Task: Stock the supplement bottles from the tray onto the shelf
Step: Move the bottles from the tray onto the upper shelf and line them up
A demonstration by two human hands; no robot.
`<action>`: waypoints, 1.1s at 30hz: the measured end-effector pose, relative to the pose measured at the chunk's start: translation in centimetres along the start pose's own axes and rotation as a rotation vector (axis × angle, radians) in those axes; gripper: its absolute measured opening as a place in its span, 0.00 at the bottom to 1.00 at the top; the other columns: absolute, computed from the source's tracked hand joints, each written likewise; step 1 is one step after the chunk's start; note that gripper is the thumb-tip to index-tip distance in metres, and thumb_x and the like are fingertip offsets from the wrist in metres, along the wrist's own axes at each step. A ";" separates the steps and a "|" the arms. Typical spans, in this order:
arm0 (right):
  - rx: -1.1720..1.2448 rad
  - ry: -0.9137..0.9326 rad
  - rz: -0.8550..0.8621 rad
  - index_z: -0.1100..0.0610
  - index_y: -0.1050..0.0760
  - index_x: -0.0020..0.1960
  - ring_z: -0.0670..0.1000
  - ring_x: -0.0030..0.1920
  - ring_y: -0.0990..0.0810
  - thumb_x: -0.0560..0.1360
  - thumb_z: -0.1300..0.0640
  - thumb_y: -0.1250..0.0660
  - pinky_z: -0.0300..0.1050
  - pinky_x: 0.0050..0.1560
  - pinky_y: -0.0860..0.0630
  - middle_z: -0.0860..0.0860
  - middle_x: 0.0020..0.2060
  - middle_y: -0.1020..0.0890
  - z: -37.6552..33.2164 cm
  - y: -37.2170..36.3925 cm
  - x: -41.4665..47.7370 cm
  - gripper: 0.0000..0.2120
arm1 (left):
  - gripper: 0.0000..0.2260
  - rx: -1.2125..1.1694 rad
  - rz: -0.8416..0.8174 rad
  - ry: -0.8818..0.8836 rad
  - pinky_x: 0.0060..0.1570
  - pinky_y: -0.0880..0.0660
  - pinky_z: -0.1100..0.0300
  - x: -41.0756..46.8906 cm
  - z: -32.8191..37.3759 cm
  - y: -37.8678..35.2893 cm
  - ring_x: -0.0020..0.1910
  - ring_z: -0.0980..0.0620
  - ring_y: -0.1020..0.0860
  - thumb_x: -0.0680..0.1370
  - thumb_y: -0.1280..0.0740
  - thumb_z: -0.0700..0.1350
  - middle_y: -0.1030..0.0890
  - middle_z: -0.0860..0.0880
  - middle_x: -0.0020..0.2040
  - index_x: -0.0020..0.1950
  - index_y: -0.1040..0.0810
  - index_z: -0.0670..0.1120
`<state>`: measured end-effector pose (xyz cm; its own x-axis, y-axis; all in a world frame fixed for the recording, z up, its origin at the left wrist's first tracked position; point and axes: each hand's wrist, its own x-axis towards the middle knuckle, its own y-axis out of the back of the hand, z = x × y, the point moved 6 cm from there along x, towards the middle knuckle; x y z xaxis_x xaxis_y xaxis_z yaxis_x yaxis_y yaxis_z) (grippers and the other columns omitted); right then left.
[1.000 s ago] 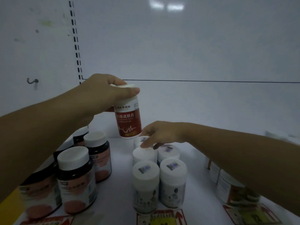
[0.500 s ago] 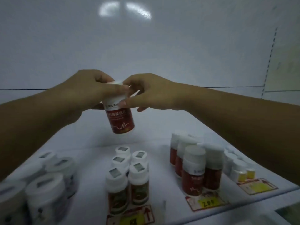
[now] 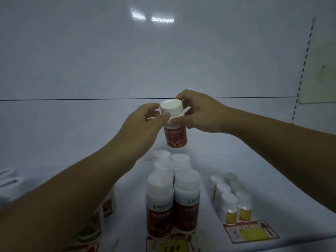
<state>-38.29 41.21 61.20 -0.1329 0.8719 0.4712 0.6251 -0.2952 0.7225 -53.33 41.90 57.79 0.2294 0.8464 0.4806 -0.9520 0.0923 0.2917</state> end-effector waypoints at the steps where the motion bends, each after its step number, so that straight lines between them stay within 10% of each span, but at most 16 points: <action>1: 0.026 -0.015 0.010 0.48 0.31 0.56 0.48 0.47 0.20 0.68 0.48 0.26 0.49 0.45 0.19 0.47 0.53 0.22 0.6 0.1 0.3 0.20 | 0.18 0.005 -0.012 0.004 0.55 0.28 0.56 0.5 0.1 0.0 0.56 0.54 0.26 0.77 0.36 0.52 0.26 0.57 0.57 0.67 0.31 0.55; 8: 0.200 -0.236 -0.015 0.54 0.31 0.56 0.53 0.48 0.20 0.67 0.56 0.25 0.49 0.46 0.18 0.52 0.52 0.23 6.9 -1.9 1.1 0.21 | 0.17 0.074 -0.017 0.159 0.60 0.30 0.53 1.5 -3.2 -0.6 0.59 0.50 0.27 0.78 0.37 0.51 0.27 0.49 0.65 0.66 0.29 0.51; 16: 0.389 -0.355 -0.374 0.52 0.26 0.57 0.52 0.45 0.18 0.72 0.55 0.30 0.41 0.40 0.20 0.54 0.52 0.19 10.3 -7.4 -0.6 0.14 | 0.19 -0.362 -0.024 0.537 0.65 0.33 0.55 -2.5 -10.8 -3.0 0.68 0.46 0.30 0.80 0.39 0.46 0.29 0.47 0.70 0.71 0.33 0.48; 21: 0.320 -0.365 -0.447 0.53 0.25 0.55 0.50 0.45 0.19 0.77 0.46 0.38 0.41 0.39 0.20 0.52 0.52 0.21 10.4 -8.1 -1.8 0.13 | 0.15 -0.494 -0.153 0.524 0.47 0.24 0.55 -4.3 -11.3 -3.6 0.53 0.47 0.19 0.79 0.40 0.48 0.18 0.48 0.55 0.65 0.27 0.50; 25: 0.251 -0.345 -0.420 0.54 0.26 0.56 0.51 0.48 0.19 0.77 0.44 0.40 0.48 0.47 0.18 0.51 0.51 0.21 10.4 -7.9 -2.2 0.15 | 0.19 -0.424 -0.164 0.546 0.56 0.25 0.51 -4.3 -10.8 -3.5 0.60 0.47 0.22 0.77 0.38 0.52 0.21 0.48 0.63 0.68 0.30 0.51; 28: 0.255 -0.325 -0.422 0.52 0.26 0.56 0.51 0.50 0.20 0.78 0.43 0.43 0.50 0.52 0.20 0.49 0.52 0.21 10.3 -8.0 -2.4 0.16 | 0.21 -0.289 0.076 0.423 0.68 0.35 0.49 -4.0 -9.4 -1.6 0.68 0.49 0.32 0.78 0.39 0.52 0.31 0.50 0.71 0.71 0.33 0.51; 33: 0.265 -0.337 -0.403 0.51 0.30 0.65 0.52 0.55 0.21 0.78 0.39 0.46 0.52 0.57 0.22 0.49 0.58 0.23 10.4 -8.4 -2.7 0.22 | 0.12 -0.152 0.279 0.051 0.54 0.35 0.67 -6.3 -4.0 0.0 0.59 0.62 0.31 0.79 0.40 0.47 0.30 0.61 0.64 0.60 0.31 0.61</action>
<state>-35.17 45.37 48.57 -0.1756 0.9839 -0.0324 0.7527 0.1554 0.6398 -55.62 38.72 51.48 -0.0514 0.8749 0.4817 -0.9970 -0.0730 0.0261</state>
